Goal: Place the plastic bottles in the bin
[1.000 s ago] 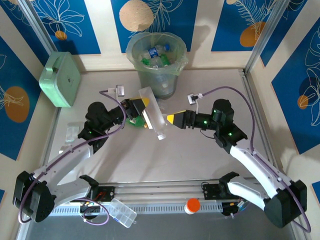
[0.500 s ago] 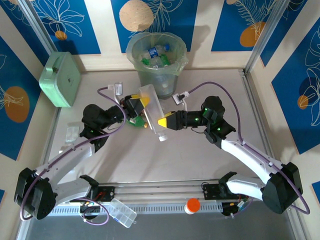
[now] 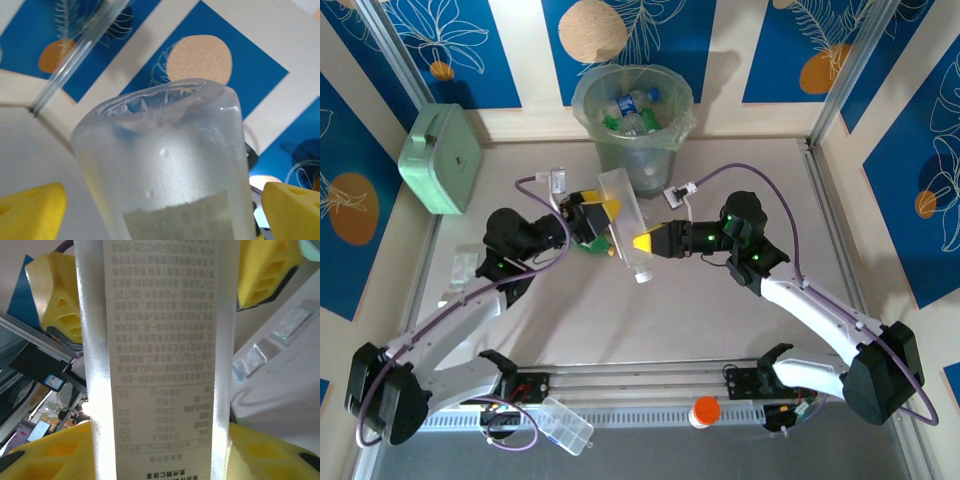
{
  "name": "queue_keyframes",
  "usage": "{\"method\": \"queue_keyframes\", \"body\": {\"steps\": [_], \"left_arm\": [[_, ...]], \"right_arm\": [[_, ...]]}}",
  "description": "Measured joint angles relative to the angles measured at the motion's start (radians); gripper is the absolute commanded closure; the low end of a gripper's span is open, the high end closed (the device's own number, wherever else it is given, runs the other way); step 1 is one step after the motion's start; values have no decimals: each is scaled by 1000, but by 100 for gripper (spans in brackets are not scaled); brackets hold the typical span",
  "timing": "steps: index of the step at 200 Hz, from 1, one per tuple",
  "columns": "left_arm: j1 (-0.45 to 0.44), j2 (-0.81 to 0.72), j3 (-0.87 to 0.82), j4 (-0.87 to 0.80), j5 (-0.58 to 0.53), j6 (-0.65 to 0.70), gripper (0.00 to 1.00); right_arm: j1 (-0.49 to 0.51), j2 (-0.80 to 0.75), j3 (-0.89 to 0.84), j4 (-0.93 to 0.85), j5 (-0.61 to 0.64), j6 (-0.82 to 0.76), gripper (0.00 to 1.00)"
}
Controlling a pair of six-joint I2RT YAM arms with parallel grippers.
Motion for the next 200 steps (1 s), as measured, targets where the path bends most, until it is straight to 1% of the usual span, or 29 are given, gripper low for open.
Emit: {"method": "queue_keyframes", "body": {"steps": [10,22,38,54,72,92,111,137,173,200], "left_arm": [[0,-50,5,-100,-42,56,1],[0,-111,35,-257,-115,142,1],[0,-165,122,-473,-242,267,2],[0,-181,213,-645,-360,377,5],[0,-182,271,-783,-457,476,7],[0,-180,274,-896,-519,566,7],[0,-182,245,-953,-557,636,7],[0,-190,179,-976,-598,705,7],[0,-192,111,-975,-620,730,9],[0,-191,108,-969,-620,739,11]], "right_arm": [[-7,-2,11,-39,19,-21,54],[-18,-7,35,-104,54,-53,55],[-47,-8,89,-192,117,-104,56],[-72,3,170,-289,198,-161,57],[-101,44,294,-384,308,-225,59],[-151,115,435,-445,421,-280,59],[-197,195,542,-466,506,-323,59],[-240,349,713,-490,576,-369,59],[-269,605,998,-538,614,-422,58],[-282,813,1275,-633,636,-476,58]]}}
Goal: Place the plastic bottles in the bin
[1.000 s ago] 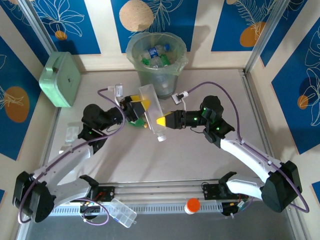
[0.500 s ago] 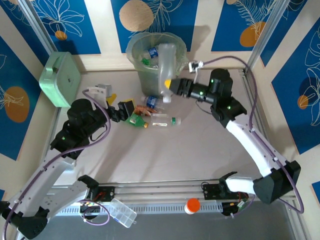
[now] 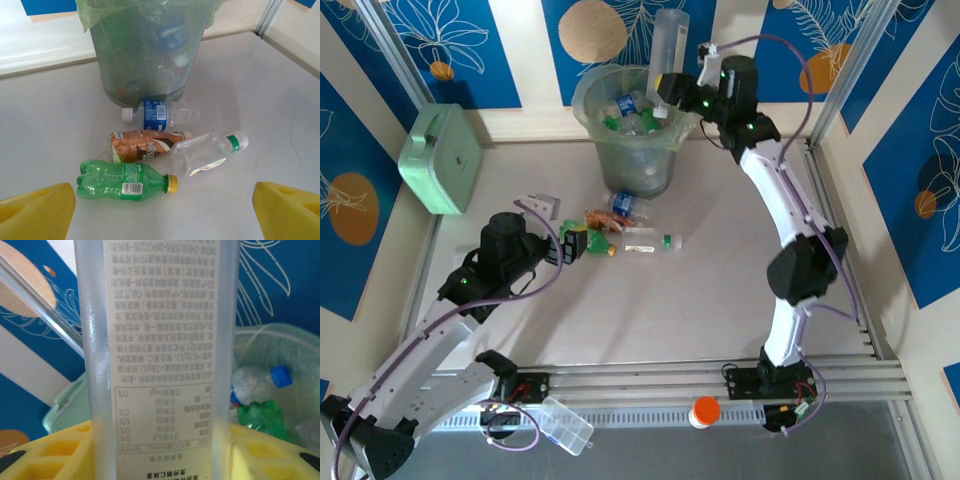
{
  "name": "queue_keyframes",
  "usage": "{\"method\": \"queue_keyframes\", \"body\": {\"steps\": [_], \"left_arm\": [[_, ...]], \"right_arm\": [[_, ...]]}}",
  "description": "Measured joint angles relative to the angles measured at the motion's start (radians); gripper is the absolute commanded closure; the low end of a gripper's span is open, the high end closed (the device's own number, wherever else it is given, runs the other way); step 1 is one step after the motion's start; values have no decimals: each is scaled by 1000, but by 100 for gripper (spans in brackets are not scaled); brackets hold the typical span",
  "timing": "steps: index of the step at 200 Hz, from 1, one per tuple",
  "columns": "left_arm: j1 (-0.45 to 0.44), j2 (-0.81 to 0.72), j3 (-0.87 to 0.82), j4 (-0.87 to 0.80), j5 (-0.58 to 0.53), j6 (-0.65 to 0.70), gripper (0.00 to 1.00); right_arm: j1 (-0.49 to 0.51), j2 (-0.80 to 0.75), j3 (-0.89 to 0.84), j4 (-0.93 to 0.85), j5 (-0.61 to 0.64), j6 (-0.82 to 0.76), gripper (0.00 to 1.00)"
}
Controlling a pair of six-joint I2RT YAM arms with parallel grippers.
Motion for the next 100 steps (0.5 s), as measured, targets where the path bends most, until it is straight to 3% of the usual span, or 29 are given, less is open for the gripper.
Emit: {"method": "queue_keyframes", "body": {"steps": [58,100], "left_arm": [[0,0,-10,24,-16,3,10],[0,0,-16,29,-40,3,9]], "right_arm": [[18,350,489,-271,54,-137,55],[75,401,496,-396,139,-274,52]]}}
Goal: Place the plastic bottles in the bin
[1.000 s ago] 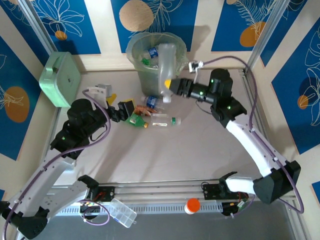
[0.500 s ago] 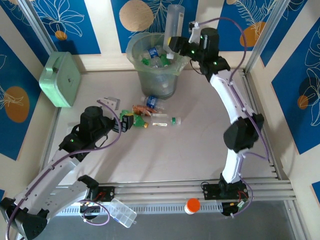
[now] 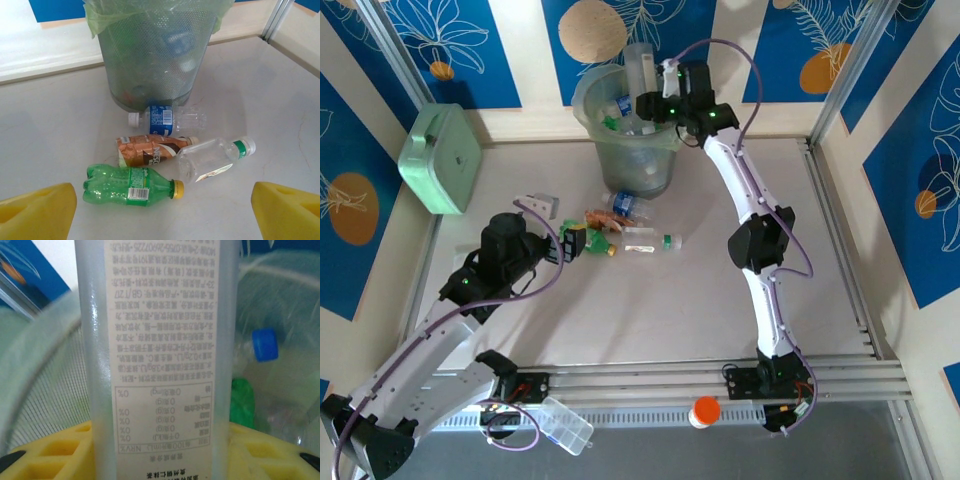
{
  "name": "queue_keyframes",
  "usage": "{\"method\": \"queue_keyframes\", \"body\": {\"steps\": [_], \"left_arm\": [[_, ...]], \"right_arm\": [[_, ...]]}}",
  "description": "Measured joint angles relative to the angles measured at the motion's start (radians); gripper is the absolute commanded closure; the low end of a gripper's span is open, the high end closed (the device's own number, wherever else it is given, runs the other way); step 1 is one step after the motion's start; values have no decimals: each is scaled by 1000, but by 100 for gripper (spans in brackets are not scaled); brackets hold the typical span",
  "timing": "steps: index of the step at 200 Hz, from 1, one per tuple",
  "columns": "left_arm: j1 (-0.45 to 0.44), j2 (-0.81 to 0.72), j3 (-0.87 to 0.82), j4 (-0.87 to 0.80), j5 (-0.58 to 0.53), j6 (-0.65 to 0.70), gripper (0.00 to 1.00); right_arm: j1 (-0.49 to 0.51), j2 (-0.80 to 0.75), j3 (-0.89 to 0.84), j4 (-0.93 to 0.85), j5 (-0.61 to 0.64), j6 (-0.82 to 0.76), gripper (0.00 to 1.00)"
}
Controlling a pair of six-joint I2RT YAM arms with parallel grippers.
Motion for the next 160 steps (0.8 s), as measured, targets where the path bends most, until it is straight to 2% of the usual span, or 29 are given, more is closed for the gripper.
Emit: {"method": "queue_keyframes", "body": {"steps": [46,82,101,130,160], "left_arm": [[0,-2,-1,0,-18,1,7],[0,-2,-1,0,-42,6,7],[0,-8,-1,-1,-55,7,6],[0,-17,-1,0,-73,7,6],[0,-23,-1,0,-95,7,6]], "right_arm": [[47,-11,-46,5,84,-133,27],[52,-11,-50,-5,110,-159,20],[51,-12,-50,-4,112,-159,20],[51,-15,-50,-3,104,-154,26],[47,-15,-36,-4,87,-137,43]]}}
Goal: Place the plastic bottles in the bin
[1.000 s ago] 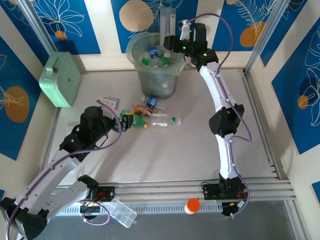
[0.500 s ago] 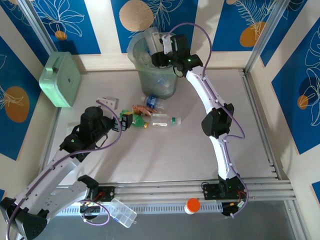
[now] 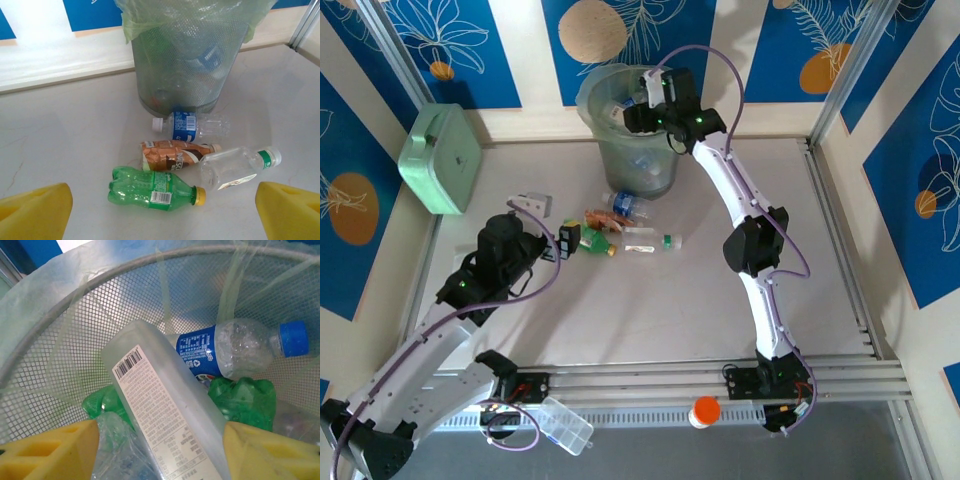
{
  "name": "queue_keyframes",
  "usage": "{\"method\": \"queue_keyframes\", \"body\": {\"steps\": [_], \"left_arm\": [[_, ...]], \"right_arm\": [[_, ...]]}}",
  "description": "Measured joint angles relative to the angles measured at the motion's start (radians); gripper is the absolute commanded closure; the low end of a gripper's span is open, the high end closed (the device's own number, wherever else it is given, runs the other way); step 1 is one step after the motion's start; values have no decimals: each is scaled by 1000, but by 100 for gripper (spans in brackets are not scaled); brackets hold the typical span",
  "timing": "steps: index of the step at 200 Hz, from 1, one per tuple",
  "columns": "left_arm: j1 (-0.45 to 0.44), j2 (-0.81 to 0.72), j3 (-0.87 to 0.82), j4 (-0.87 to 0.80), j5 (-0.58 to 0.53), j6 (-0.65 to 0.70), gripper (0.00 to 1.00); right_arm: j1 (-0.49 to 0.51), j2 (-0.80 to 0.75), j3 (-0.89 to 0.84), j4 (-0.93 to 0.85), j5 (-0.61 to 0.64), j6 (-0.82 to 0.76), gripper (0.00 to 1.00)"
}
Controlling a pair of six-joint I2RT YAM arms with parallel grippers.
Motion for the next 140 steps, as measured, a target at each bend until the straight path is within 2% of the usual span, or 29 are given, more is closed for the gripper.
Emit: {"method": "queue_keyframes", "body": {"steps": [36,69,104,140], "left_arm": [[0,-3,0,0,-18,1,6],[0,-3,-8,0,-31,12,0],[0,-5,-21,23,-75,11,1],[-2,-18,-47,40,-138,-16,1]], "right_arm": [[-5,1,53,-8,-11,13,57],[-6,24,56,-11,-22,17,58],[-5,43,63,-24,-29,16,56],[0,-6,75,-34,-47,16,50]]}}
